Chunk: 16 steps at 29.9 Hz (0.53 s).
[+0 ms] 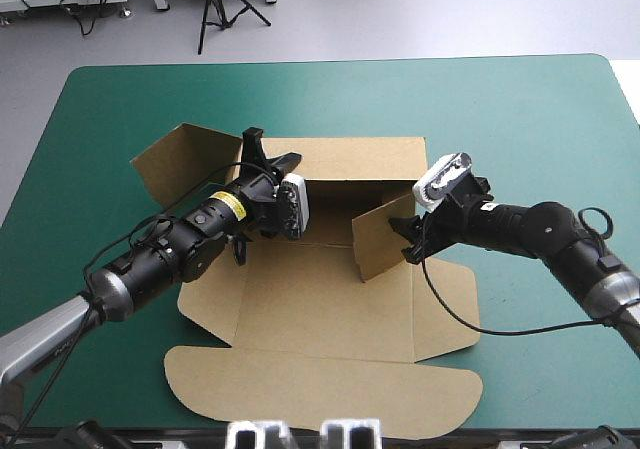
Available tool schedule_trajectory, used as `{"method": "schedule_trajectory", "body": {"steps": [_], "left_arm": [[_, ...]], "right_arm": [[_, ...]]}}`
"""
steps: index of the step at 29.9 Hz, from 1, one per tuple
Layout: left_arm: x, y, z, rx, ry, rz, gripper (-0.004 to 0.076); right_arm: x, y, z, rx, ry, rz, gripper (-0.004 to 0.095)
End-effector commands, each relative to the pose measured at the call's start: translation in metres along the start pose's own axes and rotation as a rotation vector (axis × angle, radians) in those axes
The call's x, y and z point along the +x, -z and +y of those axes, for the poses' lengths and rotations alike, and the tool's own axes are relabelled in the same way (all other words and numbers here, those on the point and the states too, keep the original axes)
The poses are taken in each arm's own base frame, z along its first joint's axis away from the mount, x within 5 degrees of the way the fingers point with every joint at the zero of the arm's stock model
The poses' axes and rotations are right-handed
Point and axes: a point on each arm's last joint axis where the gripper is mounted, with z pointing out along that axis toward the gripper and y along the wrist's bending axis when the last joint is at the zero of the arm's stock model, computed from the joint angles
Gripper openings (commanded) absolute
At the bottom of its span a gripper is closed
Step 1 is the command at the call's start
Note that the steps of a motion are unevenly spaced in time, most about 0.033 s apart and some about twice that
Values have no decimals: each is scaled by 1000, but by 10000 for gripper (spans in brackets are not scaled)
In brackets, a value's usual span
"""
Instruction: Fold the box
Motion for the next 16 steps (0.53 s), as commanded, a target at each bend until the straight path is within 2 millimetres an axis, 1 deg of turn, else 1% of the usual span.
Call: {"method": "schedule_trajectory", "body": {"steps": [1, 5, 9, 12, 14, 16], "left_arm": [[-1, 0, -12, 111, 46, 28, -9], [-1, 0, -11, 105, 70, 27, -9], [-2, 0, -9, 80, 94, 19, -9], [-3, -1, -6, 51, 96, 8, -9], [-3, -1, -5, 41, 96, 4, -9], [-3, -1, -5, 40, 96, 4, -9]], "right_arm": [[-20, 5, 5, 91, -35, -91, 575], [-20, 4, 2, 172, -63, -84, 536], [-19, 6, 1, 195, -80, -70, 536], [-21, 7, -1, 213, -109, -98, 532], [-22, 8, -2, 227, -130, -118, 502], [-22, 7, -2, 226, -137, -117, 424]]}}
